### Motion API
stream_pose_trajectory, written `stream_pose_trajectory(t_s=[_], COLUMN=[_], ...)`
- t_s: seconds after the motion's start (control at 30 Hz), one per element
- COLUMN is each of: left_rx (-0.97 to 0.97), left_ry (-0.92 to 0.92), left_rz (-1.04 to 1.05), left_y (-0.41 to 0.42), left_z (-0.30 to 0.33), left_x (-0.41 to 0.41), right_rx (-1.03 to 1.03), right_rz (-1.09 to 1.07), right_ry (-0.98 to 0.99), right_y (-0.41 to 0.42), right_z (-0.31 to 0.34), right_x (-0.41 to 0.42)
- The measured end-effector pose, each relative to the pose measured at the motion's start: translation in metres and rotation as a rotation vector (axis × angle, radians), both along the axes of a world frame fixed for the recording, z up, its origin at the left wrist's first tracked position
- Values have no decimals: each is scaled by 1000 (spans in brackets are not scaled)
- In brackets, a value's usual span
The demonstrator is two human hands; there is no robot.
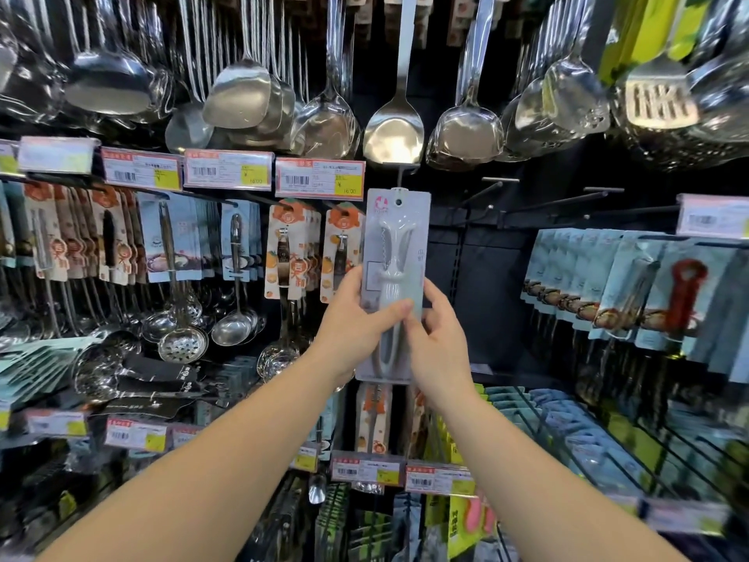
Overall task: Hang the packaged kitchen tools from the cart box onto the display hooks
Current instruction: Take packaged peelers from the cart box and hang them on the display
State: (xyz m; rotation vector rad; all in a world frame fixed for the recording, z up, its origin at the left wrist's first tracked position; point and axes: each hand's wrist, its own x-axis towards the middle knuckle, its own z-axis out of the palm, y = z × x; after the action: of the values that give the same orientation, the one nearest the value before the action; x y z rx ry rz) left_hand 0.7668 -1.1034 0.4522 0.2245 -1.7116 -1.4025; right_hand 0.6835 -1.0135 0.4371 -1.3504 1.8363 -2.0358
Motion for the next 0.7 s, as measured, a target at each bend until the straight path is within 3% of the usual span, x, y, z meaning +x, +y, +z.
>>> stream_pose_trajectory(t_s=[0.37,0.57,0.63,0.7], left_rx=[49,72,92,10], left_ry=[-16,-158,-205,-248], left_rz=[-24,-36,80,328], left_y=[-10,-15,-12,-7], left_z=[-1,3,-2,-16], left_x=[-5,-10,-11,-11], right_rx=[-27,47,112,156], right_rz=[-34,-122,-191,-243], right_ry=[27,-33,-60,-80], right_y=[-8,-15,-16,-12], right_z=[-1,-3,-6,-15], right_x=[-2,-9,-15,-23])
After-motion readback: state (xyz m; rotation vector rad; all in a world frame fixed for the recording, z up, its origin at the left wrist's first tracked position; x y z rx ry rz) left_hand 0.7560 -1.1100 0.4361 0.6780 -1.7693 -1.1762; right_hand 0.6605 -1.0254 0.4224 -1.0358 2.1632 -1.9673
